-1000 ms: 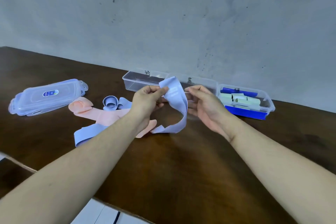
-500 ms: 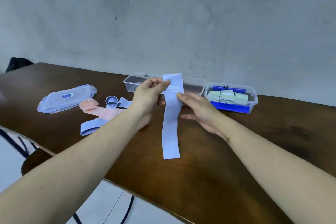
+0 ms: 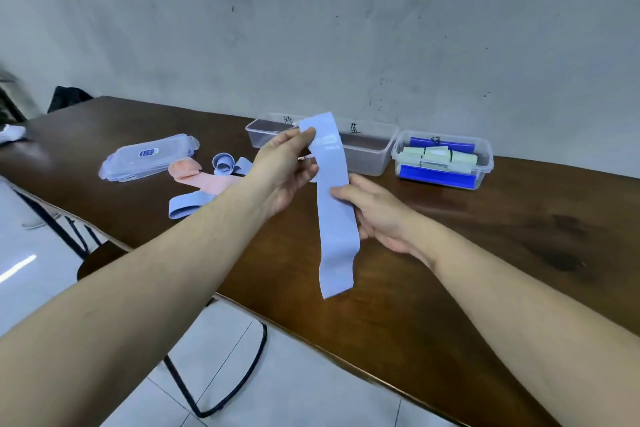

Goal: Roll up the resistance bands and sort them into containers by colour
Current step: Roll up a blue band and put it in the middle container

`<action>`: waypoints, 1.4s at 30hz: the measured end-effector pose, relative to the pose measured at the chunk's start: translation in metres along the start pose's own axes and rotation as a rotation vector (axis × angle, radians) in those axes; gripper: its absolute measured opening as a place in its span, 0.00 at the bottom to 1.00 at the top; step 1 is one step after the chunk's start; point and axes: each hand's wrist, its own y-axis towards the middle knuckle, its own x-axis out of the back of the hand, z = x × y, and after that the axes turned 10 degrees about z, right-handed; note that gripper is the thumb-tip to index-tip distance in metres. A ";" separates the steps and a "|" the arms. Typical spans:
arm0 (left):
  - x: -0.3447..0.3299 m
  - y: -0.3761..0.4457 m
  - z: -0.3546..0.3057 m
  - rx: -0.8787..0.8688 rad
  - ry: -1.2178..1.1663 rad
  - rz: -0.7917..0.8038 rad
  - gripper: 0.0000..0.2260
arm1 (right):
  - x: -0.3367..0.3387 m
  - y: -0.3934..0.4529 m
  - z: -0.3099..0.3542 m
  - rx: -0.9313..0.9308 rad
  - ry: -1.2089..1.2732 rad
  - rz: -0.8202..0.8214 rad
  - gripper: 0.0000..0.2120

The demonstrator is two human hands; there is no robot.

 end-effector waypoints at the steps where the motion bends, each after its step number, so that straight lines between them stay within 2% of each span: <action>1: 0.002 0.003 0.003 0.009 0.001 -0.024 0.04 | -0.001 -0.002 -0.004 -0.043 0.026 0.017 0.10; 7: 0.024 0.041 0.022 0.097 -0.006 -0.139 0.04 | -0.001 0.001 -0.019 -0.268 0.041 0.037 0.11; 11: 0.037 0.075 0.044 0.196 0.012 -0.097 0.05 | 0.005 0.020 -0.033 -0.335 -0.040 -0.068 0.11; 14: 0.045 0.101 0.057 0.242 0.027 -0.059 0.10 | 0.006 0.037 -0.039 -0.416 -0.134 -0.101 0.11; 16: 0.049 0.117 0.066 0.276 0.047 -0.028 0.11 | 0.006 0.047 -0.042 -0.473 -0.177 -0.122 0.11; 19: 0.052 0.137 0.080 0.320 0.081 0.021 0.07 | 0.008 0.059 -0.046 -0.571 -0.498 -0.180 0.08; 22: 0.050 0.154 0.092 0.356 0.155 0.103 0.10 | 0.013 0.065 -0.050 -0.659 -0.837 -0.205 0.15; 25: 0.044 0.167 0.102 0.385 0.199 0.178 0.11 | 0.018 0.062 -0.052 -0.704 -0.956 -0.244 0.18; 30: 0.038 0.169 0.114 0.322 0.271 0.265 0.14 | 0.023 0.057 -0.056 -0.667 -0.980 -0.357 0.21; 33: 0.044 0.162 0.116 0.285 0.348 0.246 0.15 | 0.021 0.048 -0.060 -0.574 -0.952 -0.392 0.15; 37: 0.054 0.139 0.114 0.212 0.496 0.225 0.09 | 0.015 0.033 -0.067 -0.471 -0.947 -0.384 0.05; 42: 0.066 0.078 0.110 0.068 0.722 0.342 0.03 | 0.000 0.005 -0.079 -0.265 -0.958 -0.351 0.04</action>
